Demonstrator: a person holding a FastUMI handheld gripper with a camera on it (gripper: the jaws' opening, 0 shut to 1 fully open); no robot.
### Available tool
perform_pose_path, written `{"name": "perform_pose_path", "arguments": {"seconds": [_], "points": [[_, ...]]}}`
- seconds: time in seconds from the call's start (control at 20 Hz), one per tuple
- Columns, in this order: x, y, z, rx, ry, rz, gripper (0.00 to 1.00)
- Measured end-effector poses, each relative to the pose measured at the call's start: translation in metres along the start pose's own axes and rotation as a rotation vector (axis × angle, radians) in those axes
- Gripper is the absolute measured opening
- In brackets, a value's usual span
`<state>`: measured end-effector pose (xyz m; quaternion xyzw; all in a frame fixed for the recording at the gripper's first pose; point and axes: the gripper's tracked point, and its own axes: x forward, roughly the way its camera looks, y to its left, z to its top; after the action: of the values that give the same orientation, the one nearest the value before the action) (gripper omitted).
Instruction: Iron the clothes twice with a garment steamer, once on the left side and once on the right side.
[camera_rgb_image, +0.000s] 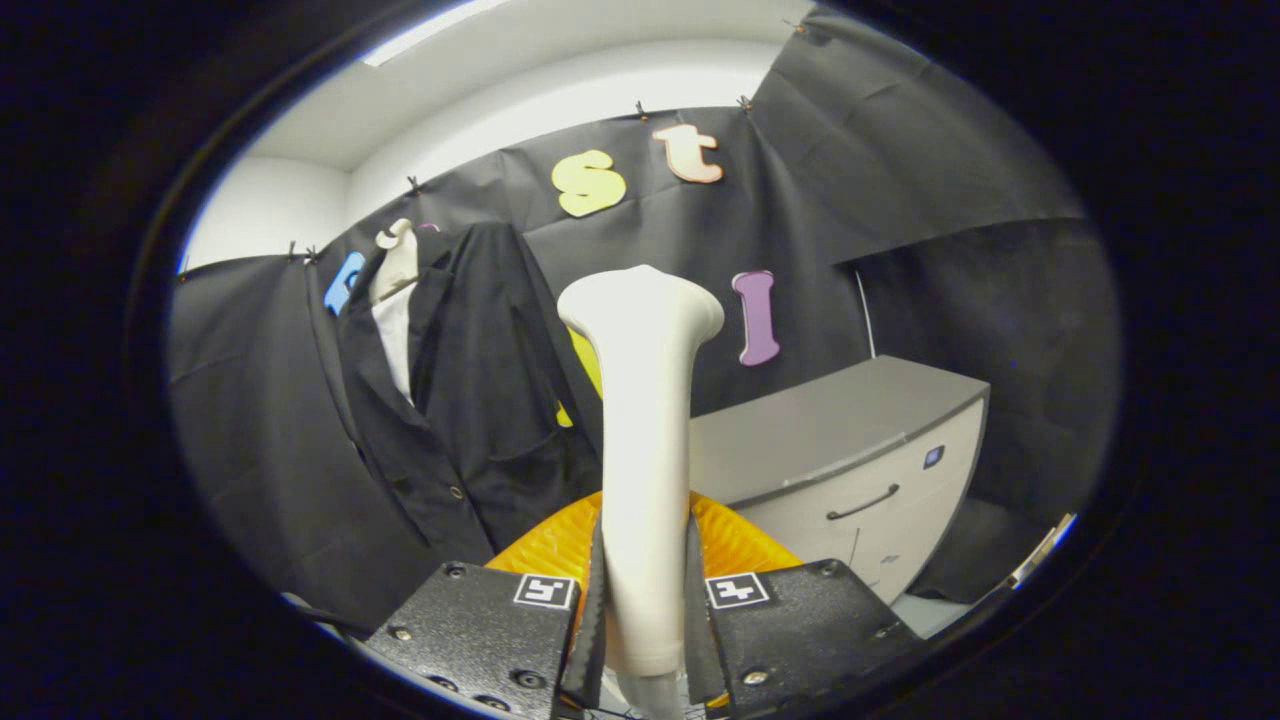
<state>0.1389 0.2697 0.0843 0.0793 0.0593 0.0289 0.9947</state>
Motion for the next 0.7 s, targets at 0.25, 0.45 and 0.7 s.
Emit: {"name": "perform_pose_path", "arguments": {"seconds": [0.25,0.45,0.7], "points": [[0.028,0.051,0.024,-0.037,-0.066,0.108,0.34],[0.056,0.09,0.032,-0.005,-0.089,0.191,0.34],[0.075,0.129,0.054,-0.02,-0.156,0.258,0.34]]}}
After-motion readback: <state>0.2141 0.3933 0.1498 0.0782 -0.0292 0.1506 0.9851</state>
